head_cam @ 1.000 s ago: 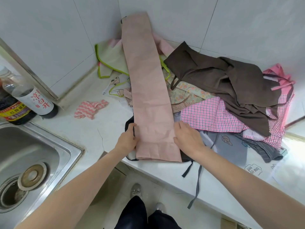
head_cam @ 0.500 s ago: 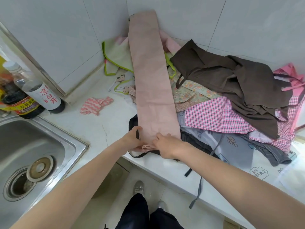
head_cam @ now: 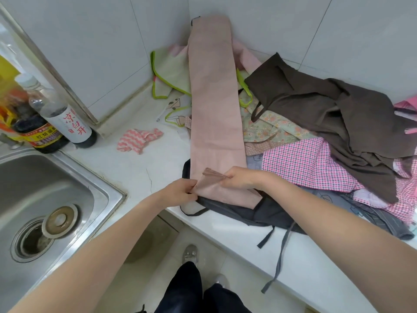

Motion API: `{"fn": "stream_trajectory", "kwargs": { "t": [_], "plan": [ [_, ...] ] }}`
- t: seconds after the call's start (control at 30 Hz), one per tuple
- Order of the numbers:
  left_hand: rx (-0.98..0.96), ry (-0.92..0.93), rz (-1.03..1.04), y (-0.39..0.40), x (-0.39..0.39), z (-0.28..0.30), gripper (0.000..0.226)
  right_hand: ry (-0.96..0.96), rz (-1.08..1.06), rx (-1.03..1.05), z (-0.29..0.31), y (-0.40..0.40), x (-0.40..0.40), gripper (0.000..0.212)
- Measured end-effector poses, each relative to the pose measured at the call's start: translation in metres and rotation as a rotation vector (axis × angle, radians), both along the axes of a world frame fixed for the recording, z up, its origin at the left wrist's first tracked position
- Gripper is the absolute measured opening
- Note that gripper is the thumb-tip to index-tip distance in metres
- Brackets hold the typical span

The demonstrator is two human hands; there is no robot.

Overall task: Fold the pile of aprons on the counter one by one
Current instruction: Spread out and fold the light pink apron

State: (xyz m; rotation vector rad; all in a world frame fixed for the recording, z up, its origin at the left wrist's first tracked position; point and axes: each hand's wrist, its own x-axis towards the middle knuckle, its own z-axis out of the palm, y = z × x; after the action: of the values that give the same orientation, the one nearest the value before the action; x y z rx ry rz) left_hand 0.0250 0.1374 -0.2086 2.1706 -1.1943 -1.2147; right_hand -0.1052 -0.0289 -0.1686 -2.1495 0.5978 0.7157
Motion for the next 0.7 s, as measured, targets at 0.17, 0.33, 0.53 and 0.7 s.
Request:
{"fn": "stream_trajectory", "kwargs": {
  "t": [0.17,0.33,0.53,0.7],
  "plan": [
    [-0.016,0.075,0.328,0.0,0.0,-0.008,0.048,0.088,-0.224,0.138,-0.012,-0.031,-0.024,0.006],
    [0.053,0.166,0.415,-0.006,0.009,-0.01,0.05,-0.104,-0.584,0.156,-0.023,-0.027,-0.017,0.013],
    [0.003,0.163,0.352,-0.008,0.018,-0.012,0.043,-0.007,-0.372,-0.296,-0.038,-0.014,-0.003,0.031],
    [-0.009,-0.09,0.413,-0.02,0.004,-0.008,0.05,0.048,-0.42,-0.399,-0.049,-0.006,-0.005,0.037]
  ]
}}
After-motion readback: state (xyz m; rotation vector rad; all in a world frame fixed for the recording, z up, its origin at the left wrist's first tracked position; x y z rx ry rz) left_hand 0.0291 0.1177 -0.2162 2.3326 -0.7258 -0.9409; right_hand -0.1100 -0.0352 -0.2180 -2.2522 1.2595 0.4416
